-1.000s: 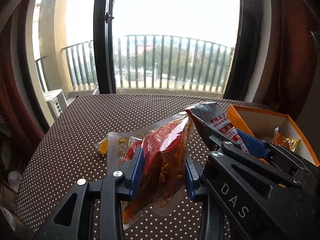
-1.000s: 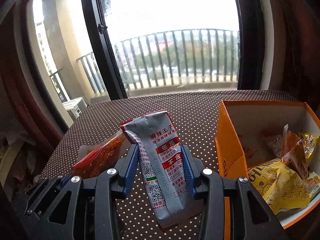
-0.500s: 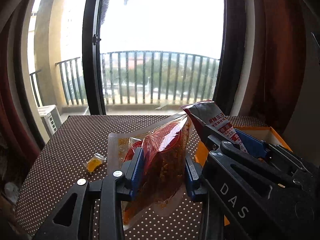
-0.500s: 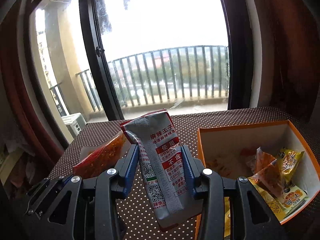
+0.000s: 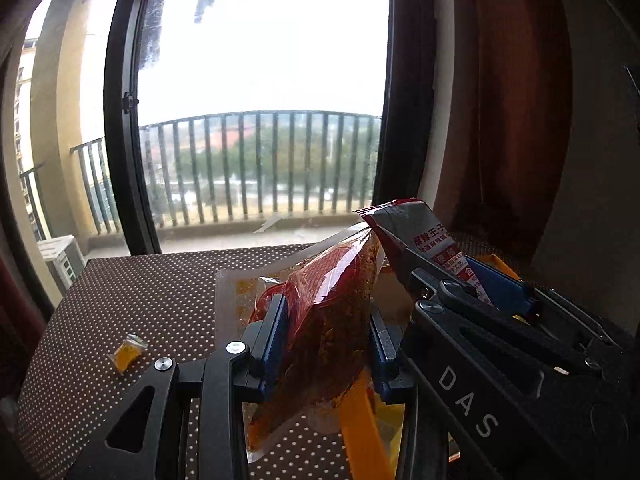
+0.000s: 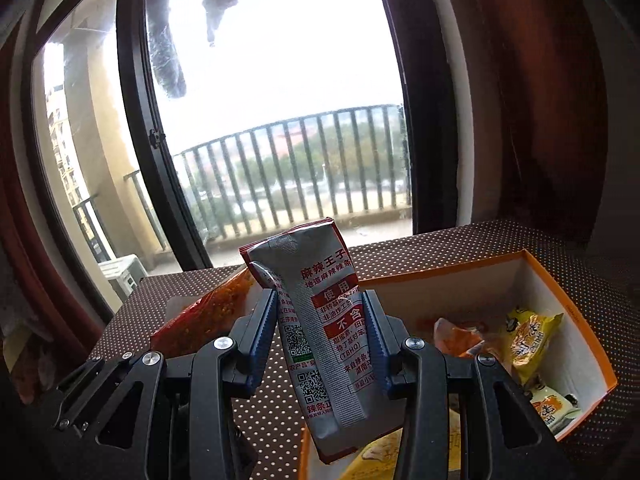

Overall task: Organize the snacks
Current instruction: 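Carry the red-and-white pack and orange pack over the box with both tools, then lower both tools into the box and open them to drop the packs, then withdraw both open tools from the box toward the yellow jelly candy, then close the left tool on the small yellow jelly candy, then lift and carry the yellow jelly candy over the box with the left tool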

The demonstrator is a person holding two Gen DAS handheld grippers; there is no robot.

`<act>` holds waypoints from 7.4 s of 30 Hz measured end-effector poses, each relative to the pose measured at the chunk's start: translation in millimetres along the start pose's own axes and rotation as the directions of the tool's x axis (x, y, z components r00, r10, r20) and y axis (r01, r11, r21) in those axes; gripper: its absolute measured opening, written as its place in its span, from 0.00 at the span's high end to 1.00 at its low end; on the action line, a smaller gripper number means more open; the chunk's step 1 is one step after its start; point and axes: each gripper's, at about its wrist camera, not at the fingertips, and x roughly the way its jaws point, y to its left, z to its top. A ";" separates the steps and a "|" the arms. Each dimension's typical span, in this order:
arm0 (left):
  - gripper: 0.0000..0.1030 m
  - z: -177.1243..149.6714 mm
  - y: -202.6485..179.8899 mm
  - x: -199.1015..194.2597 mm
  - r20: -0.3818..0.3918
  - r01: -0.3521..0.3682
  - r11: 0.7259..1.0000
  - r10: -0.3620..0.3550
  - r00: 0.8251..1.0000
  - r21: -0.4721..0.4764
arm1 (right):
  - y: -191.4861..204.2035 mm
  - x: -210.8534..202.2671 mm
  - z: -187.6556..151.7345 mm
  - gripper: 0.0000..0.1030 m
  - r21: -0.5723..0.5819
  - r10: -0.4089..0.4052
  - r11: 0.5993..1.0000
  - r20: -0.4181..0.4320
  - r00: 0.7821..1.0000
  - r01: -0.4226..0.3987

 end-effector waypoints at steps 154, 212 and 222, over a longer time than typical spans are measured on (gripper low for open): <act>0.01 -37.5 179.2 53.6 -0.123 -0.247 0.969 0.242 0.962 -0.019 | 135.0 102.7 -50.3 0.00 -0.137 0.016 0.990 -0.110 0.994 -0.031; 0.78 -82.7 217.6 136.4 -0.360 -0.133 0.990 0.110 0.926 -0.040 | 133.6 209.1 -103.5 0.01 -0.008 0.032 0.999 -0.422 0.906 -0.039; 0.78 -92.5 197.4 128.4 -0.359 -0.130 0.991 0.110 0.927 -0.032 | 114.3 191.1 -112.8 0.00 0.023 0.110 0.994 -0.432 0.895 -0.111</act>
